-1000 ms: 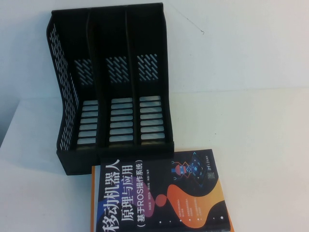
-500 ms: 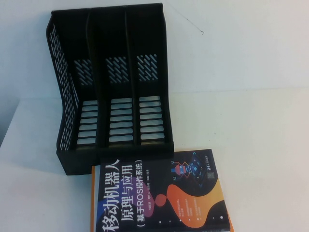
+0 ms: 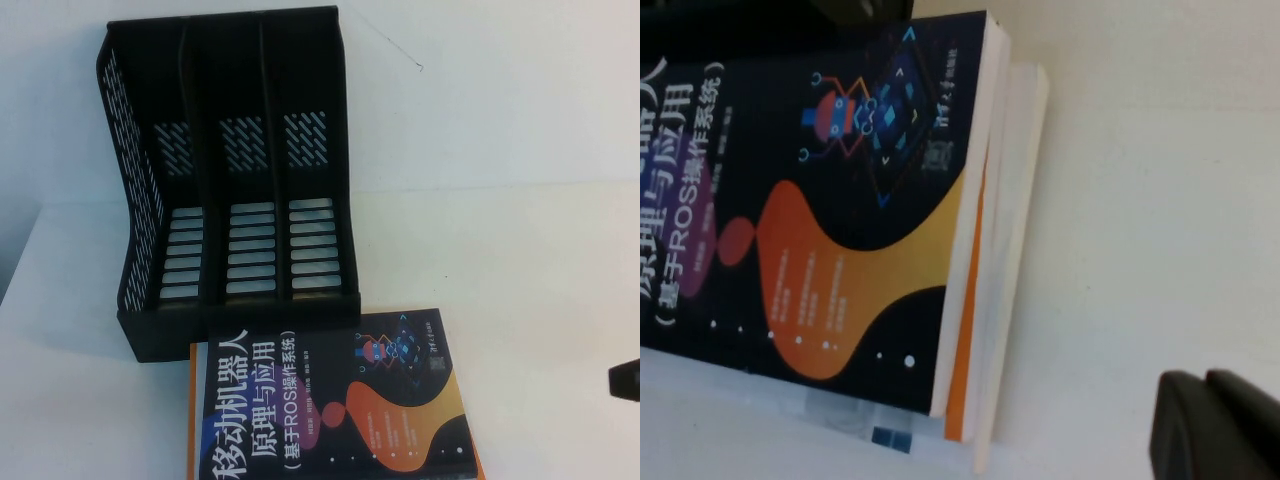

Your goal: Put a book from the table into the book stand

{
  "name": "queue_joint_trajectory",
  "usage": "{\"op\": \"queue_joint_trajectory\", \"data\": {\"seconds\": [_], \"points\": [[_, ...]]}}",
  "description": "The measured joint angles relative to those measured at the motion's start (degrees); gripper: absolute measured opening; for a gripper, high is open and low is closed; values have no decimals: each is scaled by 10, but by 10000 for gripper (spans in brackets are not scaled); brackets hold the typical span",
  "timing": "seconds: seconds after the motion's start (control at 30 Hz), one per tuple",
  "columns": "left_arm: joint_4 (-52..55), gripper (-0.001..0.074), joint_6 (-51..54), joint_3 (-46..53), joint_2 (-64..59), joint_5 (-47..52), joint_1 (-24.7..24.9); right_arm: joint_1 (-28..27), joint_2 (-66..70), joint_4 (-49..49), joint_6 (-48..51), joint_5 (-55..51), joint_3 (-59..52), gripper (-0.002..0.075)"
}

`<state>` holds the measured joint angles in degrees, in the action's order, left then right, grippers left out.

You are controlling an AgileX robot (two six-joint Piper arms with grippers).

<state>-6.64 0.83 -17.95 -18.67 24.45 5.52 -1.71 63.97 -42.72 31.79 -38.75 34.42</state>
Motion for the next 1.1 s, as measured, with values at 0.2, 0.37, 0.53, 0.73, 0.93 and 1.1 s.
{"op": "queue_joint_trajectory", "data": {"seconds": [0.2,0.37,0.53,0.73,0.93,1.1], "points": [[9,-3,-26,-8,-106,-19,0,87,123,-36,28,51,30,8],[22,-4,-37,-26,-201,-34,0,149,216,-41,21,88,90,8],[42,-4,-38,-34,-247,-46,0,155,299,-40,17,80,151,8],[44,-3,-45,-34,-251,-43,0,172,341,-36,17,73,167,8],[44,-3,-66,-34,-251,-39,0,192,356,-32,11,75,167,8],[44,-3,-74,-34,-251,-33,0,222,357,-32,9,93,170,8]]}}
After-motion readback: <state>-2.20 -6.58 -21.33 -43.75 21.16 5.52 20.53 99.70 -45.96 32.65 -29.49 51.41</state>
